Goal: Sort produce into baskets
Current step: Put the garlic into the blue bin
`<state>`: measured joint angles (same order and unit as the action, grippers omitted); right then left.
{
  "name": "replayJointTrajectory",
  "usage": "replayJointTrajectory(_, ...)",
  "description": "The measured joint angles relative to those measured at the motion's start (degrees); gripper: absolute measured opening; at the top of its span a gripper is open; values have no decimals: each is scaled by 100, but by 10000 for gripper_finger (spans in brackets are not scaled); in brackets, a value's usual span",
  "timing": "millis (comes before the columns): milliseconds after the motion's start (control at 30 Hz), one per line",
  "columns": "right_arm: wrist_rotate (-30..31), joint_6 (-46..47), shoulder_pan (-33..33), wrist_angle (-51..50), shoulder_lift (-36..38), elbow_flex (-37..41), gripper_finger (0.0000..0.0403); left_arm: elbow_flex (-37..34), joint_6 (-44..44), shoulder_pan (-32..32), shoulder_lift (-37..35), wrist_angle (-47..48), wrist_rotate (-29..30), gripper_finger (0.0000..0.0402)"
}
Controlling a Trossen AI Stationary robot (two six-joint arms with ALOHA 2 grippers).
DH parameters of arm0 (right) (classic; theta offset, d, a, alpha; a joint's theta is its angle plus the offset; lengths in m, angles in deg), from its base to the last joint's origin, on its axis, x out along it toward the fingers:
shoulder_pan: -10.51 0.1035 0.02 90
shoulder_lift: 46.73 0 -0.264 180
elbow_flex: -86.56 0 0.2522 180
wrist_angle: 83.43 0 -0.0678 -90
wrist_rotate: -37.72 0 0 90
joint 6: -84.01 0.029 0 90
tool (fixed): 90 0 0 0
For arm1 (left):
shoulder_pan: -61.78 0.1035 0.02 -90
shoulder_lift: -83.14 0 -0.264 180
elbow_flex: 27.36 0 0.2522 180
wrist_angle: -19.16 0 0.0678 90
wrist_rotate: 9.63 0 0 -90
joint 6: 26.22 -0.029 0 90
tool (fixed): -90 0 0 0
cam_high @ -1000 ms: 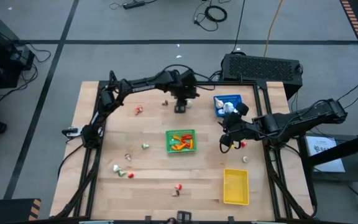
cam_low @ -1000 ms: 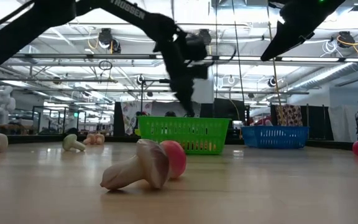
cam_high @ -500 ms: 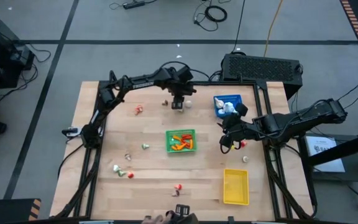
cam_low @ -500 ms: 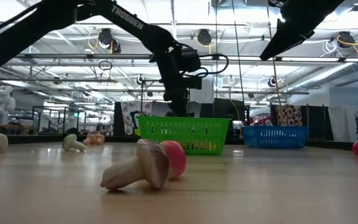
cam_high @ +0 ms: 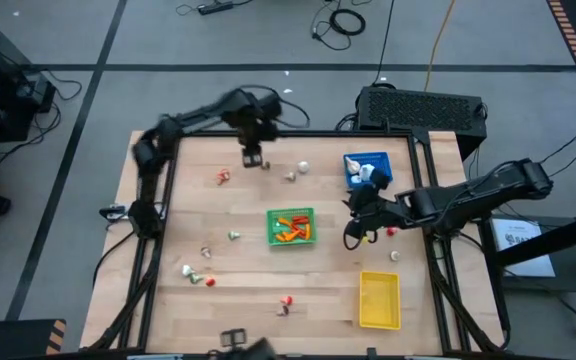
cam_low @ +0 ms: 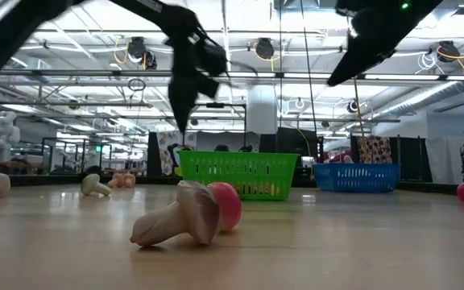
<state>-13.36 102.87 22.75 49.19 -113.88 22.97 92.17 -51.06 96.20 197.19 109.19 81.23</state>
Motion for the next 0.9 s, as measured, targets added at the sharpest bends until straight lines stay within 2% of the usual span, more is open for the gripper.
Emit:
replayJointTrajectory(133,21,-233,-132,766,-384,0,112,-777,46,386,-1081,-461,-419,104)
replayJointTrajectory(333,-100,-870,-717,2044,-899,-1,112,-2680,39,609,-3135,-1488,-1097,87)
replayJointTrajectory(433,-553,-1082,-1272,2264,-1031,-105,112,-3678,84,547,-4274,-2230,-1393,84)
replayJointTrajectory(567,-1914,-1266,-2132,2285,-1224,-498,117,-4847,516,344,-5571,-3468,-1836,84)
replayJointTrajectory(700,-2548,-1432,-2787,2231,-1580,-826,147,-5757,892,65,-6538,-4279,-2275,83)
replayJointTrajectory(833,-2592,-1543,-3221,2162,-2118,-1121,198,-6366,1256,-224,-7133,-4665,-2319,83)
replayJointTrajectory(900,-2798,-1525,-3410,2103,-2437,-1307,225,-6606,1377,-366,-7351,-4781,-2314,83)
